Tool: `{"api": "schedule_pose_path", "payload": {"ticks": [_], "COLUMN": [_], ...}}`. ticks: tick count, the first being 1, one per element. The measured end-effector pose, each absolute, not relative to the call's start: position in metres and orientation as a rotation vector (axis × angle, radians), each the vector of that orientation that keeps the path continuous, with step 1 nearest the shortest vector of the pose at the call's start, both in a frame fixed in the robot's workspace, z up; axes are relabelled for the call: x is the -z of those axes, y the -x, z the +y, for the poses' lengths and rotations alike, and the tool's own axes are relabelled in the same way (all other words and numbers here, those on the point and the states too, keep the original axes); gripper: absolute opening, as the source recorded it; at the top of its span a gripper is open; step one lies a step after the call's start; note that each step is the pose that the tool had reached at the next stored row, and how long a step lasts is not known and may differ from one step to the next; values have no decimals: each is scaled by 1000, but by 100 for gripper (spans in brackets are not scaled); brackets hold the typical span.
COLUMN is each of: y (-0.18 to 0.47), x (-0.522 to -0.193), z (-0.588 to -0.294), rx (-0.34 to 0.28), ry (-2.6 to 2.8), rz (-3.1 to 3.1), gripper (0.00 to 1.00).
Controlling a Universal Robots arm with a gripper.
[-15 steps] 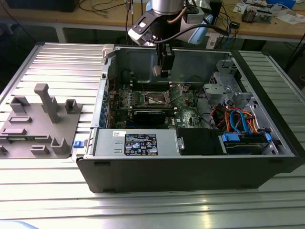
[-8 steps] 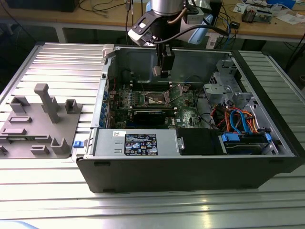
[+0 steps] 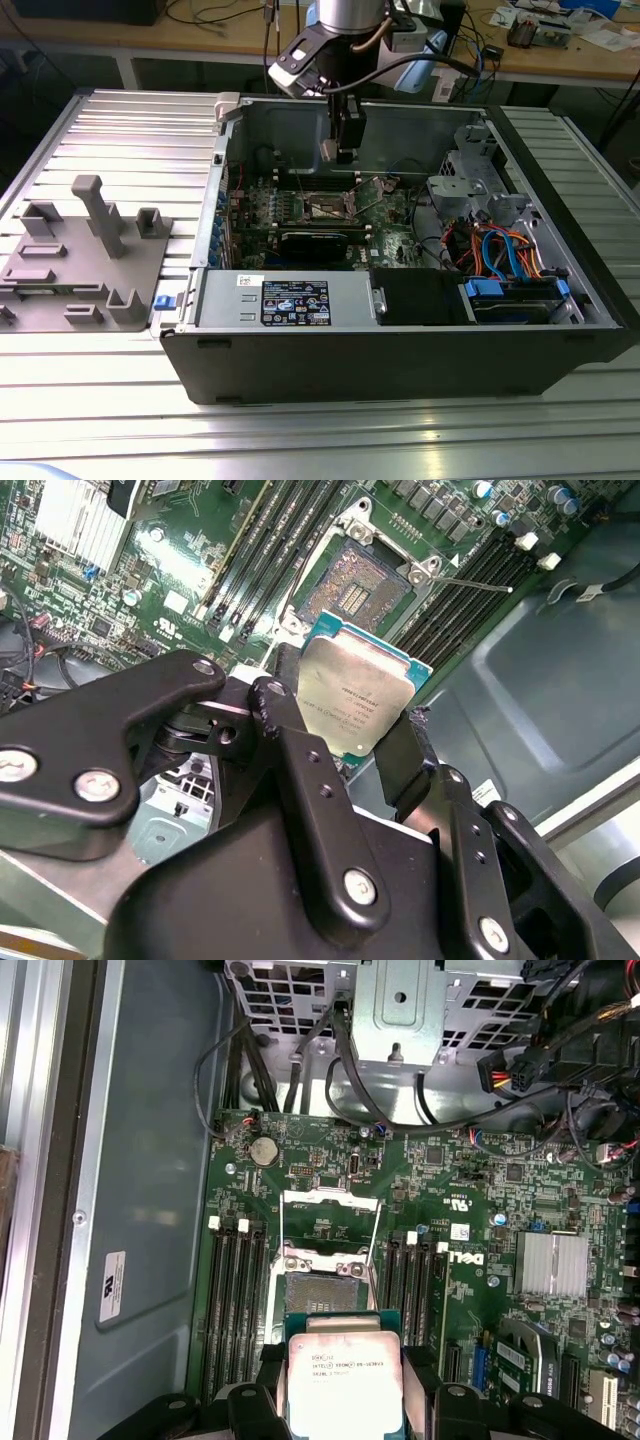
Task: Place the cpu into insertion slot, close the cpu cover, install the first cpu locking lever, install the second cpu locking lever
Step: 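Place the cpu into insertion slot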
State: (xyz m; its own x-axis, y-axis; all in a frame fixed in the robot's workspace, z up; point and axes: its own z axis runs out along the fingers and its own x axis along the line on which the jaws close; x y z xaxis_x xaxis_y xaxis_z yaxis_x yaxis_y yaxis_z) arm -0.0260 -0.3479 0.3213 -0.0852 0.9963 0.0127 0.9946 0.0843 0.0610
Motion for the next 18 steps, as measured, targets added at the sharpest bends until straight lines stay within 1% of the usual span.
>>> {"api": "schedule_pose_path", "payload": {"ticks": [18], "y": [26], "x": [-318], "z": [-348], "rx": [-83], "ry": [-2103], "rz": [2289], "gripper": [55]}}
